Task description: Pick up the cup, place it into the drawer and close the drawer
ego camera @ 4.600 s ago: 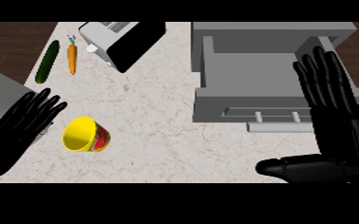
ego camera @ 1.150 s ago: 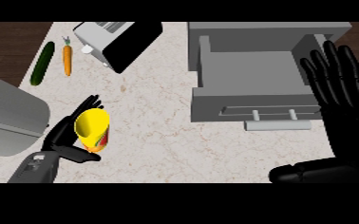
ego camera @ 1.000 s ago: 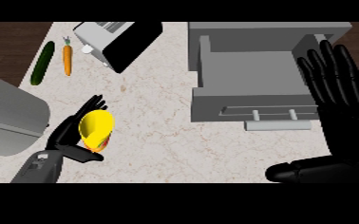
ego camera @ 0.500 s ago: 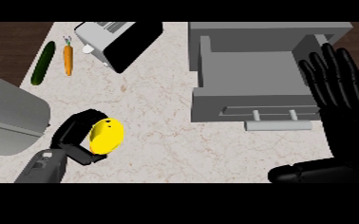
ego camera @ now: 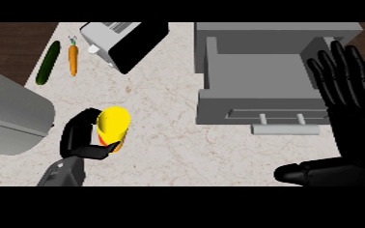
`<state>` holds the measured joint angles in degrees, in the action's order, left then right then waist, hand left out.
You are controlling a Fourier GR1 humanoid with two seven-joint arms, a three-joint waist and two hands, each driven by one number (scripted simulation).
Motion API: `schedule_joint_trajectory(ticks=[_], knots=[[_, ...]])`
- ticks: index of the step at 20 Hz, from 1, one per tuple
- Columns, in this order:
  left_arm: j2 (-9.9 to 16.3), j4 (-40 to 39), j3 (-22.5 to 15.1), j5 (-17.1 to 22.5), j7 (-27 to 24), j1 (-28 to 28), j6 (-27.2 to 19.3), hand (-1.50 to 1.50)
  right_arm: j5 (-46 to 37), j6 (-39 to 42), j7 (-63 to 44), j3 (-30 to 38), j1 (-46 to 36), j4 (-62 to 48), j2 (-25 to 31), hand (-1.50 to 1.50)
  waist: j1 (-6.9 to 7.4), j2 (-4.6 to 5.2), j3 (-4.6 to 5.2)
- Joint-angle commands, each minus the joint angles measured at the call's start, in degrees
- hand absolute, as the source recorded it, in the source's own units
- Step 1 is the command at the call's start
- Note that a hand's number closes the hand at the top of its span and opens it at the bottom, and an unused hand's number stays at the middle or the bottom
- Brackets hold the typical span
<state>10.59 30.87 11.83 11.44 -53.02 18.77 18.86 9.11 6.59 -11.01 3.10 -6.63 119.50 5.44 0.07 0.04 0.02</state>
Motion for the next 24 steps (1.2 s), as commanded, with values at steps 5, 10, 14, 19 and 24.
schedule_joint_trajectory(ticks=[5, 10, 14, 19, 24], knots=[[-3.85, 9.14, 1.13, 3.01, -5.20, -1.94, -2.13, 1.50, -1.84, -0.44, 1.11, -1.38, 1.89, 0.92, -1.12, -1.50, 0.05, -0.13, -0.02], [-4.20, 22.67, -3.49, 2.84, 5.20, -2.40, -3.42, 1.50, 2.77, 2.54, 2.69, 4.49, 0.63, -3.11, 2.12, -1.50, 0.35, -0.20, -0.08], [-6.36, 34.01, -6.59, 3.98, 15.57, -1.72, -6.43, 1.50, -0.64, -1.36, -1.60, 0.12, -0.25, 0.67, -0.59, -1.50, 0.39, -0.30, -0.07], [-8.41, 44.37, -9.33, 5.32, 25.02, -1.68, -9.45, 1.50, -0.34, 0.63, -0.28, -0.77, 3.60, 2.53, -0.55, -1.50, -0.04, -0.22, -0.04], [-10.25, 51.59, -10.56, 4.60, 33.86, 4.18, -17.04, 1.50, 1.84, 2.65, 3.03, 2.97, -0.11, -5.16, 1.20, -1.50, 0.05, -0.07, -0.06]])
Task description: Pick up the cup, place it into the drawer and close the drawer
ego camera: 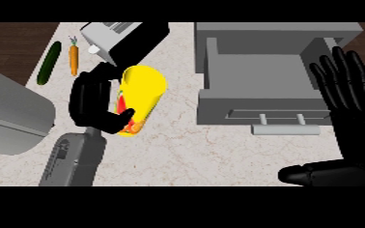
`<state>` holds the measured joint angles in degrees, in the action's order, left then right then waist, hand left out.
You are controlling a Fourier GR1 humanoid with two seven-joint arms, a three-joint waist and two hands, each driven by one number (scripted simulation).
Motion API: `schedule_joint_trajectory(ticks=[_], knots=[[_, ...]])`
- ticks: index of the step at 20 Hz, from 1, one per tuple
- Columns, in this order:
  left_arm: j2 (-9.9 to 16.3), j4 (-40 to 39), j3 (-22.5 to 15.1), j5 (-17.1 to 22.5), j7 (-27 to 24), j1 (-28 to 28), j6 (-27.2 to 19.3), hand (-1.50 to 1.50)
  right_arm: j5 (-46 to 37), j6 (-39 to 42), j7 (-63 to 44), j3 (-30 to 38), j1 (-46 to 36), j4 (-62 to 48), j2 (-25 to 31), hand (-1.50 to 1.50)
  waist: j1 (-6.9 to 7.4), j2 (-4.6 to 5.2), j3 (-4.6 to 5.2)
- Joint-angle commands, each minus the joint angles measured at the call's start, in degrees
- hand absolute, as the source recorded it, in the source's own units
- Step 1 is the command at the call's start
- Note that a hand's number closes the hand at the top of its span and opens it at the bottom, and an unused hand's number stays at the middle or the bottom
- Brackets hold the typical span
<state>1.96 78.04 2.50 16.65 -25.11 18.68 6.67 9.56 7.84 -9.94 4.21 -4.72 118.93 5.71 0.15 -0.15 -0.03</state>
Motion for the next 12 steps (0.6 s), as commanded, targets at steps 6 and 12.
schedule_joint_trajectory(ticks=[6, 12], knots=[[-1.91, 7.12, -2.02, -1.89, 14.40, 12.84, -10.18, 1.50, 0.66, 1.41, 2.46, 1.37, 0.85, -0.97, 0.42, -1.50, -0.30, 0.09, 0.00], [-1.94, -1.41, -3.78, -5.34, 14.95, 23.94, -16.34, 1.50, 1.04, -0.72, -2.78, 1.78, -3.85, -0.44, 0.93, -1.50, -0.54, 0.20, 0.02]])
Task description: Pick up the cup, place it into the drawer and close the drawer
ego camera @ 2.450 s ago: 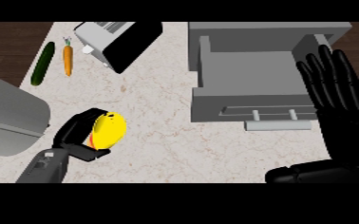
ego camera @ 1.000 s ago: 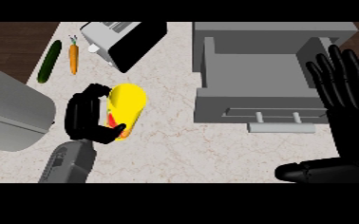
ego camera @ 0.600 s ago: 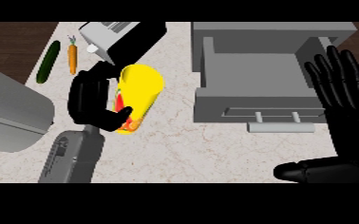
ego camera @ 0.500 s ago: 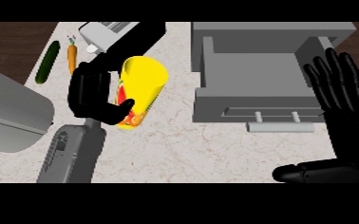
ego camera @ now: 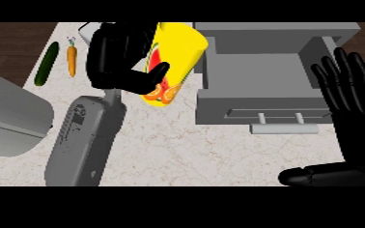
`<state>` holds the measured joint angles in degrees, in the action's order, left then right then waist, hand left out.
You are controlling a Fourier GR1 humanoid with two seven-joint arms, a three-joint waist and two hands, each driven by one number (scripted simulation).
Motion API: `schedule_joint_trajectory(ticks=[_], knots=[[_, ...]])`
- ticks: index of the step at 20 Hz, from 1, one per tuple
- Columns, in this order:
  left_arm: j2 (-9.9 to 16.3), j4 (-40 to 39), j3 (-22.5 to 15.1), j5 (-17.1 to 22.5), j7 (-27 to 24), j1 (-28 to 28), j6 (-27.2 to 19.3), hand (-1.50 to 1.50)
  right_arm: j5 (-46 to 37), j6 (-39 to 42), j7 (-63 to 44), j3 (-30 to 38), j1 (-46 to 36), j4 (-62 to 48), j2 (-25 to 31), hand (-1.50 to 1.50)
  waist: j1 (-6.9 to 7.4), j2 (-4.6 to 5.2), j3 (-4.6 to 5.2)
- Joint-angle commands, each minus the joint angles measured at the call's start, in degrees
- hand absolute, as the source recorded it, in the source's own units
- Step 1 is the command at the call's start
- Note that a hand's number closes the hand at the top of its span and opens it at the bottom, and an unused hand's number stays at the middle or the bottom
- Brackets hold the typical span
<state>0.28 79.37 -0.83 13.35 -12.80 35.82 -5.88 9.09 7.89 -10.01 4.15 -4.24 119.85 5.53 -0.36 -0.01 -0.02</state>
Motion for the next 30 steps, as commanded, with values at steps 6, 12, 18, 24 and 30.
schedule_joint_trajectory(ticks=[6, 12, 18, 24, 30], knots=[[-0.27, -7.10, -5.12, -0.82, 4.73, 14.39, -10.24, 1.50, -1.18, -0.32, 2.47, -0.76, 0.31, -2.13, -1.55, -1.50, -0.23, 0.03, -0.01], [-0.27, -20.66, -2.03, -1.12, 3.45, 22.11, -8.06, 1.50, 2.09, 2.66, 2.82, 2.98, 2.06, -1.67, 1.27, -1.50, -0.50, 0.12, -0.01], [-0.27, -30.73, -7.92, 5.12, -0.96, 27.45, -13.27, 1.50, 2.18, 2.61, 4.27, 2.98, 1.29, -3.86, 0.54, -1.50, -1.18, 0.26, -0.02], [-0.27, -40.97, -10.03, 9.75, -5.05, 32.58, -14.36, 1.50, 1.22, 2.92, 4.44, 2.06, 1.20, -2.79, 0.74, -1.50, -1.71, 0.36, -0.02], [-0.27, -49.01, -15.07, 15.64, -7.41, 36.12, -15.72, 1.50, -1.21, 0.45, 2.64, -0.37, -4.06, -5.43, -0.56, -1.50, -2.44, 0.70, -0.02]])
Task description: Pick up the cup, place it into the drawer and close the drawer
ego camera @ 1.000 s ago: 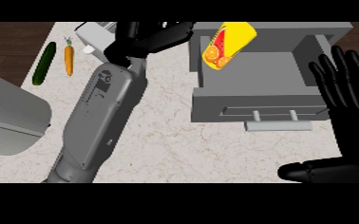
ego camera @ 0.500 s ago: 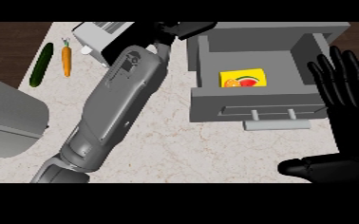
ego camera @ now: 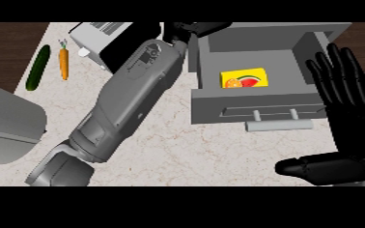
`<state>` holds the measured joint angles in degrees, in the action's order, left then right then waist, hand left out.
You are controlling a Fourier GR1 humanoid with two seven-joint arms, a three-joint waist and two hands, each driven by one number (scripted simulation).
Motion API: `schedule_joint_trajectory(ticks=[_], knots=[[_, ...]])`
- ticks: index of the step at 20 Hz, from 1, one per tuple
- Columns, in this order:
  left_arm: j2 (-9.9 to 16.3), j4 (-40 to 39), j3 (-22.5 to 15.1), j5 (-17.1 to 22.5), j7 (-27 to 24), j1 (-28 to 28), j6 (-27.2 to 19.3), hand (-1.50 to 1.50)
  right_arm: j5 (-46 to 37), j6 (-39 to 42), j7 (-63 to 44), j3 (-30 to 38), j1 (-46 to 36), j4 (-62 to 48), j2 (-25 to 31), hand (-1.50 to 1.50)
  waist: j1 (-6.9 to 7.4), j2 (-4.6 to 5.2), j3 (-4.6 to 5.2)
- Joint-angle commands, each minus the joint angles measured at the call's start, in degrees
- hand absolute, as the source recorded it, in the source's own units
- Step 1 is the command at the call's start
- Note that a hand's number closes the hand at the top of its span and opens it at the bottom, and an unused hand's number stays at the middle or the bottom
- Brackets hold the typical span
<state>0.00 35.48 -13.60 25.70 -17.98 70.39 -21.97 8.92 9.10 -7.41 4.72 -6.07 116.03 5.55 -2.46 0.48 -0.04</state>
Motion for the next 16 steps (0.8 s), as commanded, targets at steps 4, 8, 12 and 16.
schedule_joint_trajectory(ticks=[4, 8, 12, 16], knots=[[0.00, -9.41, -6.30, 4.32, -0.44, 5.53, -0.51, 1.50, 1.22, 1.22, 1.48, 0.05, 0.42, -0.95, -0.17, -1.50, -1.65, 0.40, -0.05], [0.00, -10.45, -10.69, 6.78, -3.09, 4.34, -2.11, 1.50, -1.88, -0.77, -0.26, -2.86, -1.82, -1.32, -1.47, -1.50, -1.85, 0.54, -0.02], [0.00, -12.56, -13.71, 8.45, -2.30, 4.94, -2.45, 1.50, 2.44, 2.95, 0.80, 0.39, 1.30, 0.43, 1.22, -1.50, -3.14, 0.73, -0.07], [0.00, -11.23, -20.93, 7.78, -0.15, 3.95, -6.58, 1.50, 2.42, 2.06, 1.03, -1.60, -1.27, -0.36, -0.75, -1.50, -3.97, 0.78, -0.10]])
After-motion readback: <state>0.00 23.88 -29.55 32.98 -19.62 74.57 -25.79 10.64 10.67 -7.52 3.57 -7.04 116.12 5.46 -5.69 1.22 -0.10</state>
